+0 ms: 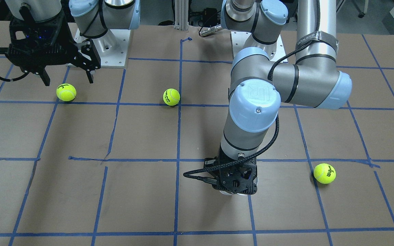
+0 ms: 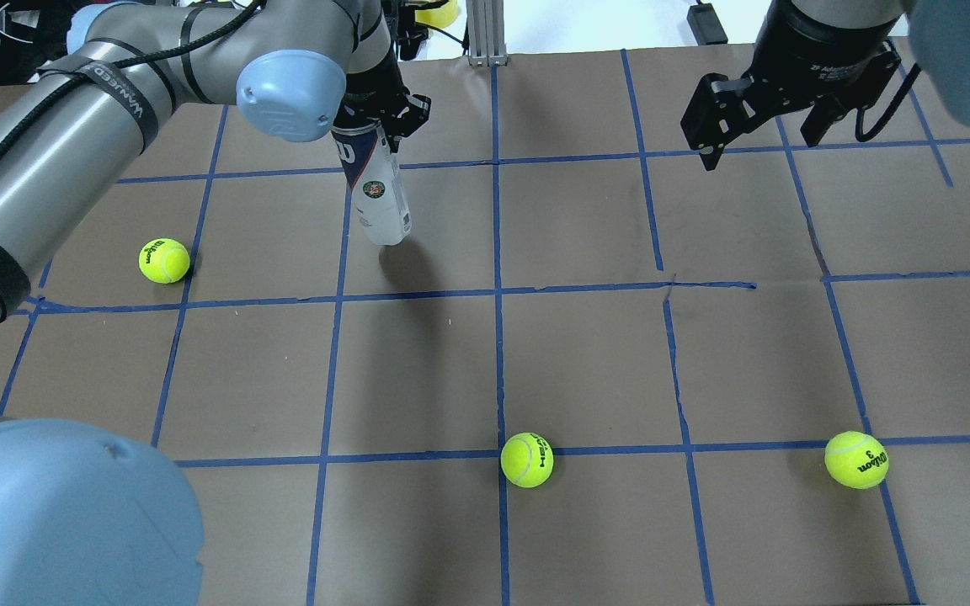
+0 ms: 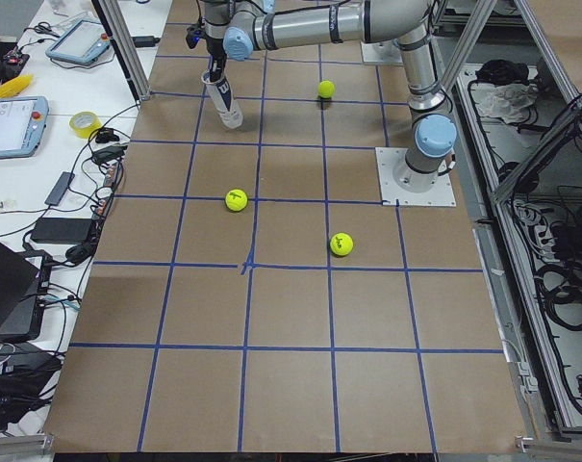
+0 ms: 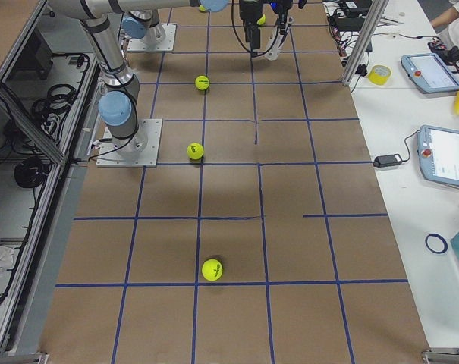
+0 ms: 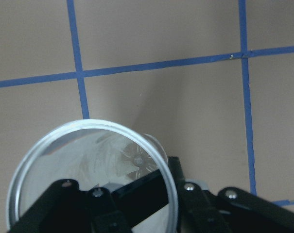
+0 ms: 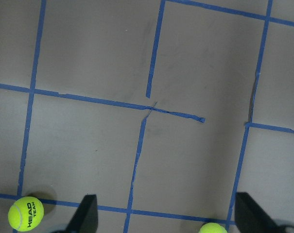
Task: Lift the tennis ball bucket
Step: 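Rotate the can upright with the left gripper and lower it onto the table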
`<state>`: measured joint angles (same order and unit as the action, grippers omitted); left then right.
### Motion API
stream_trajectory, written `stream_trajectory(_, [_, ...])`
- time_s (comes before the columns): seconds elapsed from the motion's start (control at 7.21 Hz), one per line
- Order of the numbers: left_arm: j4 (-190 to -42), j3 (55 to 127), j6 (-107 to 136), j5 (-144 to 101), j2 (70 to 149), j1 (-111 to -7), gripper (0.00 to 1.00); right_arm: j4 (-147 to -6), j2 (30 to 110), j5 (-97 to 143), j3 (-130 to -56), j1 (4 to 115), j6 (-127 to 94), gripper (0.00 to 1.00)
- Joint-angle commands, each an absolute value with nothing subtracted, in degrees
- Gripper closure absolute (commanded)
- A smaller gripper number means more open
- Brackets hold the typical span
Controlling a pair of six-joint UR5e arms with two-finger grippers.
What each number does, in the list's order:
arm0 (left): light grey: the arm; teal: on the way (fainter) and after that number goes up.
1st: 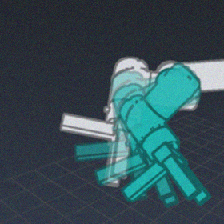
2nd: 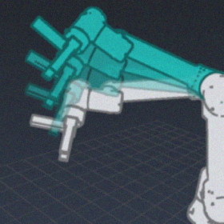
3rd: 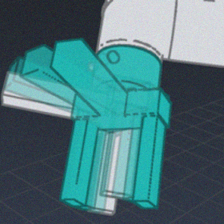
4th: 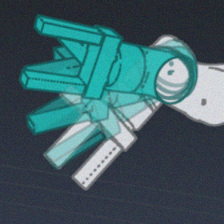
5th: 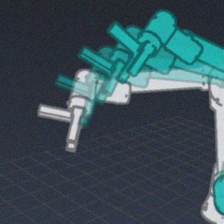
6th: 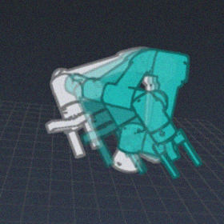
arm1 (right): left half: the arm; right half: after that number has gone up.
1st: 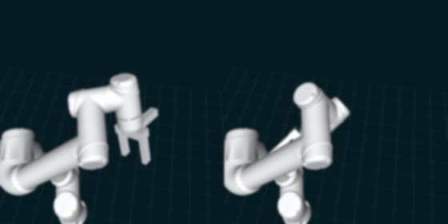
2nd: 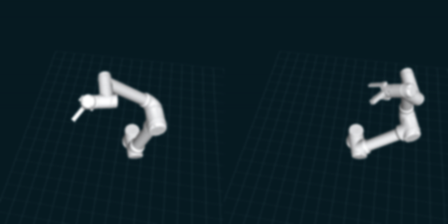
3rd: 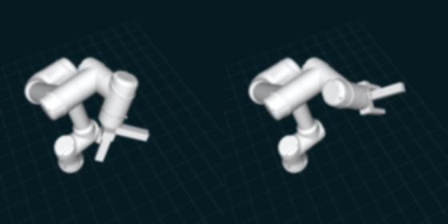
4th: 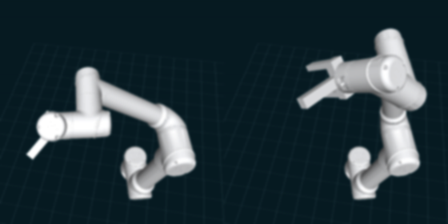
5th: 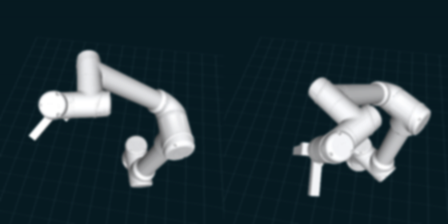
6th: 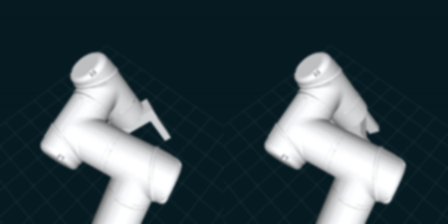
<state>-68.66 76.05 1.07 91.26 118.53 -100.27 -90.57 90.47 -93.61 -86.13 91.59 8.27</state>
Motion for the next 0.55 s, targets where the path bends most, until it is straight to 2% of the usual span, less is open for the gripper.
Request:
stream_trajectory(0.0, [-68.82, 76.37, 1.23, 91.41, 118.91, -100.9, 1.0, -90.7, 90.44, -93.52, -86.13, 91.67, 8.26, 0.0])
stream_trajectory(0.42, [-63.65, 77.43, 1.93, 91.67, 120.23, -100.9, 1.0, -90.79, 90.44, -93.6, -86.13, 91.67, 8.26, 0.0])
